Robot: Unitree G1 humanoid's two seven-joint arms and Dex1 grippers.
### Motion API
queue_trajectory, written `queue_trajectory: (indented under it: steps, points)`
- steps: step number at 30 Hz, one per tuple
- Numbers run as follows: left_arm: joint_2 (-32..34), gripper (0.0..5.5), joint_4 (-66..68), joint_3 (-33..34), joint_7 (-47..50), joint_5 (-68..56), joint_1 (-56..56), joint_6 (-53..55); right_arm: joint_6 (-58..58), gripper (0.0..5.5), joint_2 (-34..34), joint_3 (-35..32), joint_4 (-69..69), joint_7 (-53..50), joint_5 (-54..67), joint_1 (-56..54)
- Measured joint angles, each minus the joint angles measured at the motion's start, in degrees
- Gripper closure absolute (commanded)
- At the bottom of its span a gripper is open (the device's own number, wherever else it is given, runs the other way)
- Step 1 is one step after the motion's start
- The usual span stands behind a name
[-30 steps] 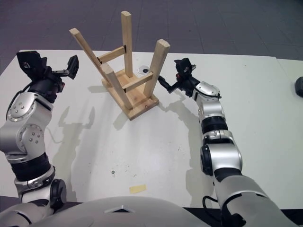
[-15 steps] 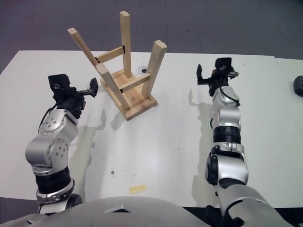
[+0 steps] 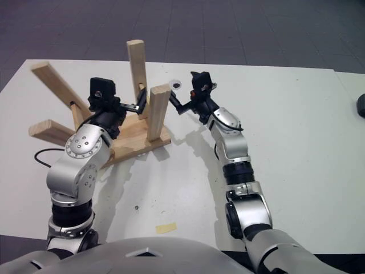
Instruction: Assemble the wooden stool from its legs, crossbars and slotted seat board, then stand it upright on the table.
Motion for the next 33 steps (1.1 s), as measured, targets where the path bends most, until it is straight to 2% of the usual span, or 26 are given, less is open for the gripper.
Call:
queue_trajectory:
  steps: [6,11,13,16,19,21,23,27,30,33]
  points:
    - [-2.9,0.1,1.2,2.6,0.3,-0.1,-6.4,-6.4,-0.3,0.14,-2.3,-6.2,5.7,-9.2,-1.8,-2.5]
    - [-4.2,0.1,-4.1,6.5,-1.0,-3.8,-14.5,-10.3,5.4,0.14,-2.5,-10.1,-8.2,-0.3,12.5,0.9]
    - [-1.4,0.1,-7.8,12.5,-3.7,-10.2,-17.4,-8.5,9.2,0.14,-5.8,-10.4,-18.3,7.2,19.4,4.7]
    - [7.1,0.1,-11.9,25.0,-10.8,-24.8,-17.5,-4.9,13.9,0.14,-12.8,-13.5,-26.6,14.3,26.5,10.3]
    - [18.7,0.1,-12.7,41.1,-22.8,-40.1,-4.7,-0.3,19.1,0.14,-21.1,-15.0,-29.3,23.8,31.8,14.1]
    - [22.3,0.1,-13.7,48.1,-30.5,-46.8,7.2,1.3,16.5,0.14,-25.0,-10.4,-26.4,28.0,25.8,14.6]
    - [24.6,0.1,-13.2,52.2,-34.6,-47.9,15.3,1.2,13.9,0.14,-24.8,-5.5,-19.3,27.0,19.1,14.1]
    - [27.7,0.1,-6.4,51.9,-37.6,-39.5,25.4,-4.2,8.5,0.14,-20.7,-1.3,-8.7,23.8,11.8,12.9]
    - [29.7,0.1,-5.4,47.7,-36.5,-35.4,25.6,-10.2,5.4,0.14,-18.1,1.5,-3.7,21.9,7.7,11.3]
    - [32.1,0.1,-3.0,43.6,-31.8,-30.0,24.4,-14.4,4.5,0.14,-15.1,2.3,3.7,15.5,2.8,8.1]
